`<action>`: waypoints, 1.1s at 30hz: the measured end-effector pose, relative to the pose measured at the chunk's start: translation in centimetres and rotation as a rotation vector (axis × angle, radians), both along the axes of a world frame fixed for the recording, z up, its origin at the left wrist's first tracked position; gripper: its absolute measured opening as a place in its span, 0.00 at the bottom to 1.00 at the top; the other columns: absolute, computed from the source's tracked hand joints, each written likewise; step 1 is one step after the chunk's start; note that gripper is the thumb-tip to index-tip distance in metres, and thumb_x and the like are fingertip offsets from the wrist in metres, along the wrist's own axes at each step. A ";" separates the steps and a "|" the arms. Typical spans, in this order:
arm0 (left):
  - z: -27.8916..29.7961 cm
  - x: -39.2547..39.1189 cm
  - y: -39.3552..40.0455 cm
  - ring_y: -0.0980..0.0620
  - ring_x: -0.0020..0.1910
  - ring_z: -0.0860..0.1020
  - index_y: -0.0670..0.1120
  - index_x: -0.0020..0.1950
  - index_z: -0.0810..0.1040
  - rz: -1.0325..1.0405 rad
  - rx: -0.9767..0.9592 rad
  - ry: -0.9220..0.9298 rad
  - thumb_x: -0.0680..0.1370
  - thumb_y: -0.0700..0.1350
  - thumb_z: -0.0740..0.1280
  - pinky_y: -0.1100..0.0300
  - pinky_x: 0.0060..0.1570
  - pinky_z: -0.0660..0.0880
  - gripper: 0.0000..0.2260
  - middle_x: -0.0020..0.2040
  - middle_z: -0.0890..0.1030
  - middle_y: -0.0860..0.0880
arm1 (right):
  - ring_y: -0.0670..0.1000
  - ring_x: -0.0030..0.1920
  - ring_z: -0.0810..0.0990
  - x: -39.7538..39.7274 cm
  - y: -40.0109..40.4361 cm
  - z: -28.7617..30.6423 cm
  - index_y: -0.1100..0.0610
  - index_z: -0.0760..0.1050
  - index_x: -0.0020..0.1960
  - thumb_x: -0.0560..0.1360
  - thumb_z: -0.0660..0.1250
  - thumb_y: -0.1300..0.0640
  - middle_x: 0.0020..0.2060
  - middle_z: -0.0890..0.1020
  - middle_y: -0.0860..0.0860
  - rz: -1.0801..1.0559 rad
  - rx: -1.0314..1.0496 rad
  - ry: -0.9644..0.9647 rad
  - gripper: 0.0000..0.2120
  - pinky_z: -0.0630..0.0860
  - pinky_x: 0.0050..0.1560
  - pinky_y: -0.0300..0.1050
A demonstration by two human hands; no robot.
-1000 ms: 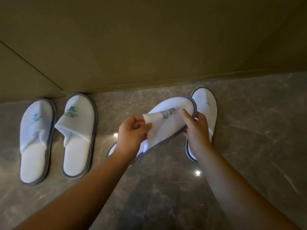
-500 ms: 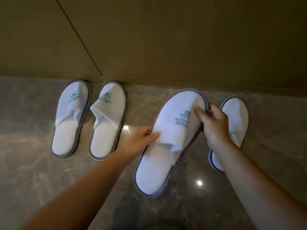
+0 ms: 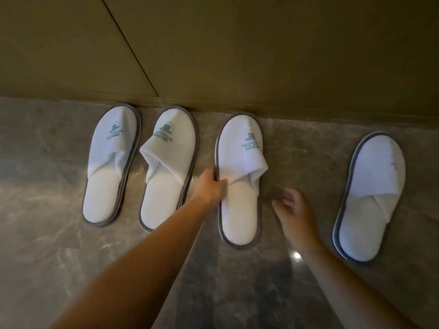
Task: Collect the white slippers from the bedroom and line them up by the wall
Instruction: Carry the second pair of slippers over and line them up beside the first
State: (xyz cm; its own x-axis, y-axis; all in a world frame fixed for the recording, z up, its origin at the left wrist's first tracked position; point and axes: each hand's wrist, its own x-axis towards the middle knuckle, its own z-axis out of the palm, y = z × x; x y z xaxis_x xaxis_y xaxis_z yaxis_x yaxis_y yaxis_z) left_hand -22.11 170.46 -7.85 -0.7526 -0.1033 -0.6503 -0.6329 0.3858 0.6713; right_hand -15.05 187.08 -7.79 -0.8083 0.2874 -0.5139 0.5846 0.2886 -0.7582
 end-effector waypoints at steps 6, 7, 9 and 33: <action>0.7 2.6 -3.1 0.46 0.65 0.66 0.47 0.64 0.68 -0.294 -0.309 0.233 0.73 0.47 0.65 0.52 0.66 0.66 0.20 0.67 0.68 0.45 | 0.55 0.65 0.68 1.3 -5.0 -0.5 0.55 0.57 0.69 0.65 0.70 0.45 0.67 0.68 0.56 0.284 0.352 0.035 0.38 0.70 0.62 0.51; 1.0 3.3 -4.2 0.46 0.67 0.64 0.48 0.65 0.67 -0.304 -0.358 0.264 0.72 0.47 0.66 0.51 0.67 0.63 0.22 0.69 0.66 0.46 | 0.56 0.67 0.65 1.6 -5.9 -0.7 0.53 0.52 0.70 0.64 0.70 0.41 0.69 0.64 0.56 0.350 0.430 0.002 0.43 0.69 0.64 0.51; 1.2 4.6 -6.3 0.45 0.71 0.57 0.51 0.68 0.62 -0.332 -0.462 0.267 0.71 0.50 0.66 0.47 0.70 0.57 0.27 0.73 0.61 0.46 | 0.58 0.70 0.59 2.2 -7.5 -1.4 0.50 0.41 0.71 0.62 0.68 0.35 0.72 0.55 0.56 0.442 0.555 -0.060 0.50 0.65 0.67 0.54; -2.5 7.1 -11.0 0.40 0.73 0.40 0.59 0.70 0.48 -0.393 -0.576 0.146 0.68 0.54 0.69 0.36 0.69 0.49 0.39 0.75 0.42 0.48 | 0.59 0.70 0.52 2.3 -10.0 -2.4 0.49 0.45 0.71 0.62 0.72 0.45 0.74 0.45 0.55 0.447 0.607 -0.079 0.48 0.60 0.68 0.58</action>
